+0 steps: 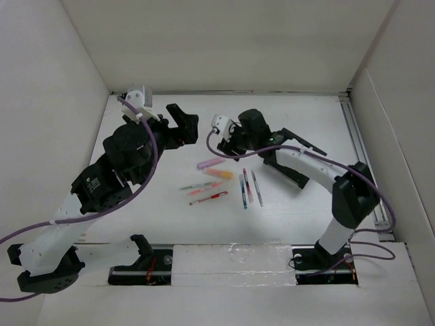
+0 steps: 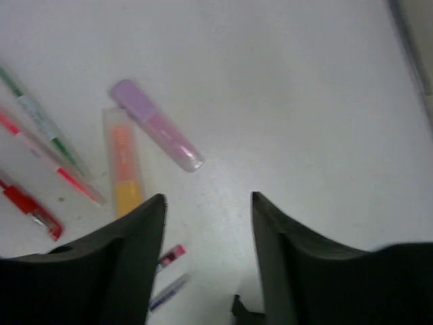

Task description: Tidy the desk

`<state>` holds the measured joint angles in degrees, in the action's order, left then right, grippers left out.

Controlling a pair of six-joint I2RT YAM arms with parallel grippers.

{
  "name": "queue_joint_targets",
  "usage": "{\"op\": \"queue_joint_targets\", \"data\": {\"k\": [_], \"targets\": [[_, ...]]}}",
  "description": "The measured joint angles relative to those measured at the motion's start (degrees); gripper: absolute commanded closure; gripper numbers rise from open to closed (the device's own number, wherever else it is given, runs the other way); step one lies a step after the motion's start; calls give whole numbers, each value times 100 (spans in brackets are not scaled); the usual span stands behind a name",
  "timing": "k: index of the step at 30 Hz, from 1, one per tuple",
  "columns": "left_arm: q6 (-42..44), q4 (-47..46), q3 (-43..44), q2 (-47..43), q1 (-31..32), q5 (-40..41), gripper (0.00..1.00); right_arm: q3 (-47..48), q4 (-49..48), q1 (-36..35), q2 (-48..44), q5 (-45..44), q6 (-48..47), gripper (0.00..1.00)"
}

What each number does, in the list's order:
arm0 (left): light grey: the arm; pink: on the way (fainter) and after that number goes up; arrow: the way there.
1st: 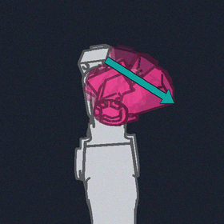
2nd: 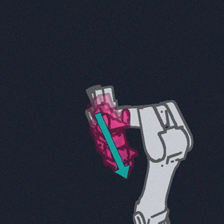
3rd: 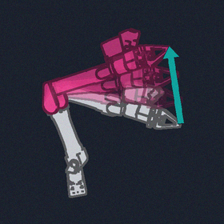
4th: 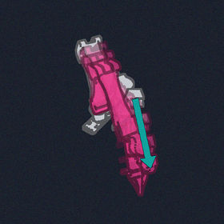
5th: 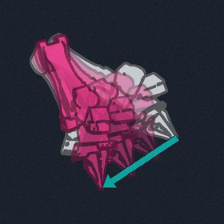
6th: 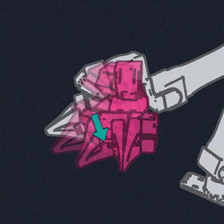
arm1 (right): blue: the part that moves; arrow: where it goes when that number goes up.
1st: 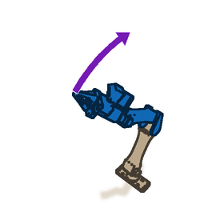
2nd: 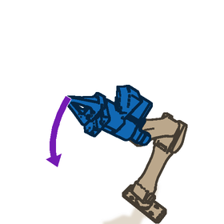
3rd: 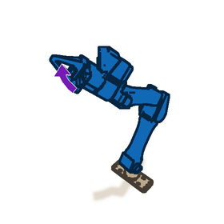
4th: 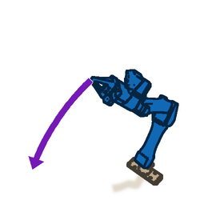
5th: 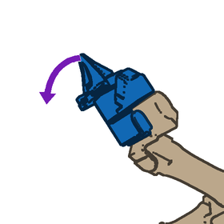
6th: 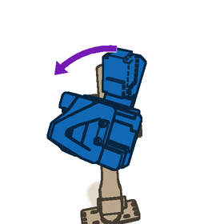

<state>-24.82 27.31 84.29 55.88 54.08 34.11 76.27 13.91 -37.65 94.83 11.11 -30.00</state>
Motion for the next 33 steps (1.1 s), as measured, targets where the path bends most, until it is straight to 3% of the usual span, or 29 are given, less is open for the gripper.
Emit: {"op": "queue_joint_targets", "data": {"k": [3,6,12,15,23,33], "targets": [[81,72,505,374,0,155,11,245,422,-170,579,245,-358,22],[238,195,1187,872,-20,221,10,719,730,-247,1143,367,-658,19],[509,723,3119,2173,-20,-26,6,1609,1051,-398,1928,188,-1078,18],[501,979,3624,2527,-20,-315,2,1947,1167,-485,2197,61,-1220,19],[273,1414,3399,2756,-20,-1187,2,2203,1495,-579,2695,-79,-1534,20],[-214,1202,2039,1805,-20,-1773,1,2420,1532,-645,2988,-144,-1521,29]]}}
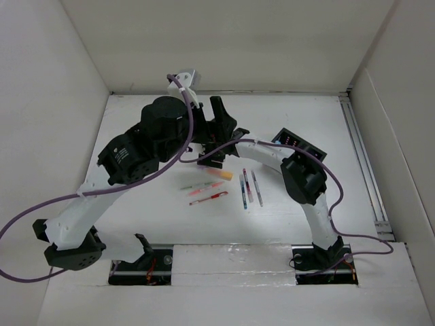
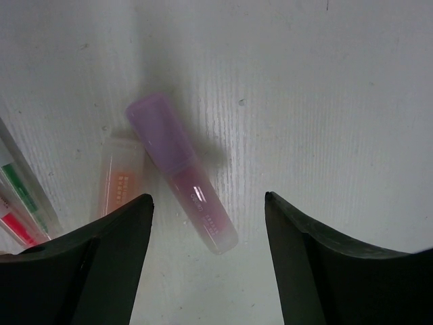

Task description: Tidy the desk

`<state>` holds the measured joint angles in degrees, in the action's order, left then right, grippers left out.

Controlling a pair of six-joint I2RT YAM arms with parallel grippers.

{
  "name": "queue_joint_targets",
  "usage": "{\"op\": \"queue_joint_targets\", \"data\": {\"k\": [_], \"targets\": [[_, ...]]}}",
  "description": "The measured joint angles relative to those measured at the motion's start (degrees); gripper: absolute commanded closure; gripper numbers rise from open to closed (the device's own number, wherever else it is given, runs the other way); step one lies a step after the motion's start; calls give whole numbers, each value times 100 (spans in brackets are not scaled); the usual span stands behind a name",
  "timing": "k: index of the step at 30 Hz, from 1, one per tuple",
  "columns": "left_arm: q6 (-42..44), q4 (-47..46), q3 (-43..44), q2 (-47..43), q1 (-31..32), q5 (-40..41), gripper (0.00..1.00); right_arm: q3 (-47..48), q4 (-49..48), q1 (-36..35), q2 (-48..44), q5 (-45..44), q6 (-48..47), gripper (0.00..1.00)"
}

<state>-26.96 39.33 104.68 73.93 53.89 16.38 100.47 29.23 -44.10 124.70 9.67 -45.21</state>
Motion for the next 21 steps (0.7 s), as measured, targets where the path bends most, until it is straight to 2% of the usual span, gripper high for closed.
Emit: {"op": "queue_joint_targets", "data": {"k": [6,21], "targets": [[-234,-190,-400,-404,0,-157,1,-13,-118,-20,70,-85,42,32],[-413,-437,-763,-535,0,-282,1,450,-398,-20,656,151,201,32]]}}
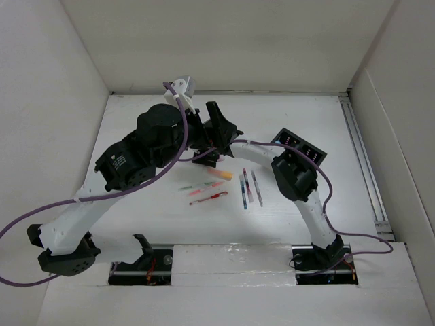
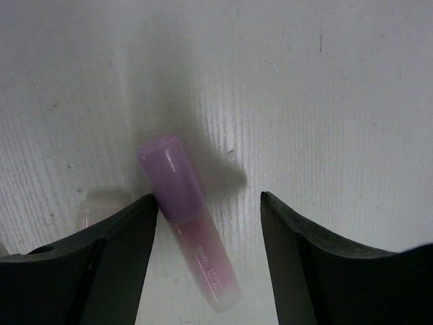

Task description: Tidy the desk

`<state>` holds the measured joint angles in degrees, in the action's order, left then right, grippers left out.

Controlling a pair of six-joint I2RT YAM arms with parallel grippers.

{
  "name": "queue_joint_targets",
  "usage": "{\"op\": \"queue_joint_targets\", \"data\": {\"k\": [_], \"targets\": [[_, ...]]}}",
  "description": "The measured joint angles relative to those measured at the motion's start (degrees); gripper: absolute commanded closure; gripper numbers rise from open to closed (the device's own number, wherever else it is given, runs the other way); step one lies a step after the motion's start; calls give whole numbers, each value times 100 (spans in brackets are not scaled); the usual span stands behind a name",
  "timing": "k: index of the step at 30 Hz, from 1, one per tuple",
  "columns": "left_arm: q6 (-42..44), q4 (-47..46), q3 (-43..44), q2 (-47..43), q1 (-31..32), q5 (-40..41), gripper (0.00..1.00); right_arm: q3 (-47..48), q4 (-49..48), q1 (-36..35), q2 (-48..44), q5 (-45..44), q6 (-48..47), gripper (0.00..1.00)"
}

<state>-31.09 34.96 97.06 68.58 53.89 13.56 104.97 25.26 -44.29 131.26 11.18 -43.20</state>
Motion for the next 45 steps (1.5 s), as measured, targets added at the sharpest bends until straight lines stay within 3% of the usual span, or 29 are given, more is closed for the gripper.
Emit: {"op": "queue_joint_targets", "data": {"k": [6,7,8,9,11,12,22,28,32,35,45], "targets": [[2,-2,-7,-13,0,20,1,273,-81,4,205,162,173,36],[4,-2,-7,-13,0,26,1,413,-94,13,306,216,212,43],[9,-2,-7,-13,0,50,1,527,-125,37,400,284,245,62],[11,-2,-7,-13,0,79,1,601,-166,46,470,348,280,72],[17,-2,-7,-15,0,170,1,636,-289,72,533,452,385,88],[22,-2,-7,-17,0,216,1,621,-334,94,531,485,422,90],[103,-516,-254,-334,0,533,1,-442,-1108,726,-374,564,925,95],[136,-839,-487,-352,0,514,1,-1600,-2203,1519,-2472,789,1513,96],[149,-951,-767,-343,0,393,1,-2682,-3211,2426,-4234,994,2022,97],[149,-962,-861,-310,0,282,1,-3368,-3932,3115,-5003,1143,2411,97],[162,-1047,-1060,-267,0,98,1,-5403,-5274,3689,-4894,1921,3845,97]]}}
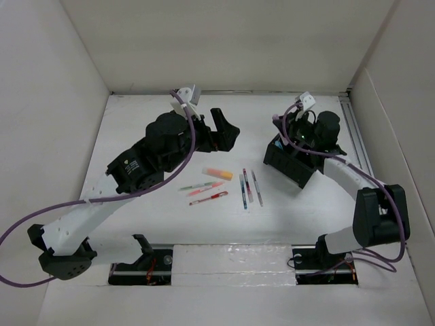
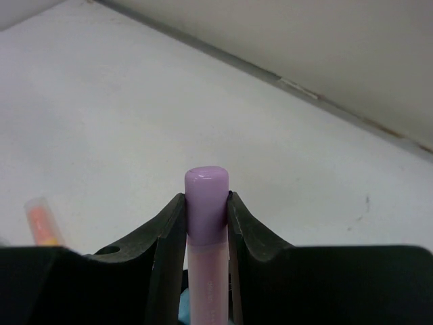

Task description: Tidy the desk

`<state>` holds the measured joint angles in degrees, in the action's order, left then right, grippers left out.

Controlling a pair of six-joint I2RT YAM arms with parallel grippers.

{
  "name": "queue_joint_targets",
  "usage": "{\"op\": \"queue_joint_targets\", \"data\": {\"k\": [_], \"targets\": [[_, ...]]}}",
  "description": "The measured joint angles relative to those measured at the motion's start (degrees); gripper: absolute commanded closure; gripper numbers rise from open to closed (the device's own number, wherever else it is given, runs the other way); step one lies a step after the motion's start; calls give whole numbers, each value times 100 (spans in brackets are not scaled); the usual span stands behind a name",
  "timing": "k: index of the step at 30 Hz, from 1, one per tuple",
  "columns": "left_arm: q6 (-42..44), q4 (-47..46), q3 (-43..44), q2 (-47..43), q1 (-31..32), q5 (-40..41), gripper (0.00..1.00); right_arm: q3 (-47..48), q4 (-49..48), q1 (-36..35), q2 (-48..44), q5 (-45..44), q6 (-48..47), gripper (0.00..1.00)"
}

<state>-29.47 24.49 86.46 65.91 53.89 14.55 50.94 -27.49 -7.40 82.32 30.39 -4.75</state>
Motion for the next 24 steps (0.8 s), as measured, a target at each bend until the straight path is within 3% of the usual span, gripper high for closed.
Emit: {"op": "queue_joint_targets", "data": {"k": [6,8,9,13,16,18,20,21,22,24], "targets": [[-129,-70,-376,-17,0,-61,2,-678,-518,33,-142,11,310,97],[-170,-72,-520,-22,0,-90,1,-863,-647,101,-240,-44,354,91],[-188,-61,-557,-22,0,-105,1,-927,-667,125,-291,-79,358,86],[-232,-74,-608,-31,0,-111,2,-1097,-730,214,-546,-282,402,42],[-254,-85,-608,-63,0,-107,2,-1115,-730,251,-699,-348,409,26],[-254,-114,-608,-87,0,-103,2,-1110,-669,269,-826,-374,343,25],[-251,-111,-605,-98,0,-76,1,-1032,-409,284,-975,-387,192,35],[-234,-90,-595,-98,0,-33,3,-920,-199,249,-1045,-417,50,59],[-234,-92,-595,-98,0,-31,3,-826,-76,232,-1084,-437,-39,74],[-181,-33,-540,-98,0,103,4,-428,538,7,-1141,-564,-492,92]]}}
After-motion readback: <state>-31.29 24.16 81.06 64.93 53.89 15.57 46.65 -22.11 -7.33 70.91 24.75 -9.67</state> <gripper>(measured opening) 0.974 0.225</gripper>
